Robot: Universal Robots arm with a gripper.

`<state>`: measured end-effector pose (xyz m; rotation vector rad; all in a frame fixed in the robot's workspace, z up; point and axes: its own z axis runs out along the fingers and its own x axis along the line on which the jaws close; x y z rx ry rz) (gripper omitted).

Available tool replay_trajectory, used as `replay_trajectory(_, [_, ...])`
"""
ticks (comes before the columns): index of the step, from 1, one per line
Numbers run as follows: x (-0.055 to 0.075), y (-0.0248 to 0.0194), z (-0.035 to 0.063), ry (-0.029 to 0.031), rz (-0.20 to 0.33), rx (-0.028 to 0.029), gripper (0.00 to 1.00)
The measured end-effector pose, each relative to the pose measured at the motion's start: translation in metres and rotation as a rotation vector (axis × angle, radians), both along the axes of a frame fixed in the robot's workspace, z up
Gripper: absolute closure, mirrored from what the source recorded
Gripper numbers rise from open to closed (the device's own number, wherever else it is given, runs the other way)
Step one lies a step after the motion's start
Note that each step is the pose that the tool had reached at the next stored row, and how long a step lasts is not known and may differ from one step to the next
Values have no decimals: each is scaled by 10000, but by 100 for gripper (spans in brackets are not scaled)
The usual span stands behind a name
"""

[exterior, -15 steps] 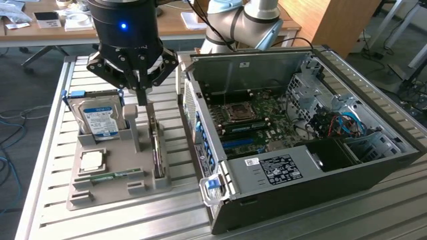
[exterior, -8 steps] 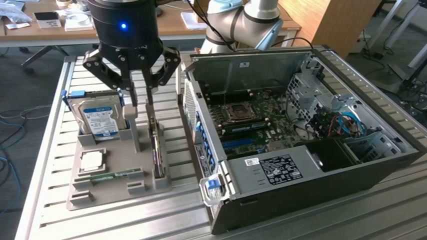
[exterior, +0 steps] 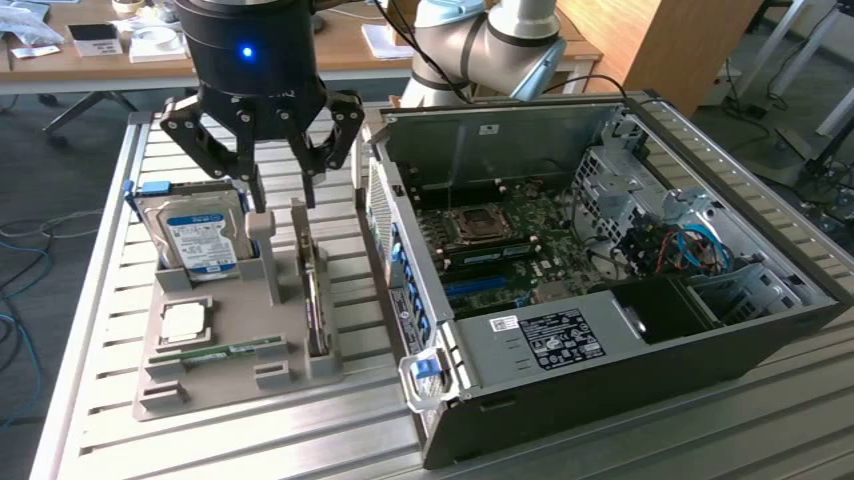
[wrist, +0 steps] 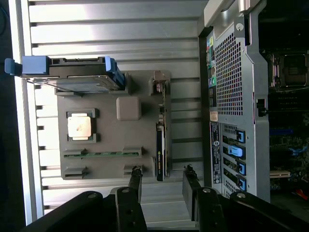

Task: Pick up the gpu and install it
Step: 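Pick up the gpu and move the gpu toward the slot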

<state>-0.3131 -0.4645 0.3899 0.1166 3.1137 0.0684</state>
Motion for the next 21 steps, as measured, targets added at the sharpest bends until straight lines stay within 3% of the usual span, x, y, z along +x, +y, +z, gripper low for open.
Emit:
replay_trajectory(5, [0, 0, -12, 0, 0, 0, 53])
replay_trajectory(14, [0, 0, -124, 0, 0, 0, 53])
replay_trajectory(21, [0, 0, -130, 0, 0, 0, 53])
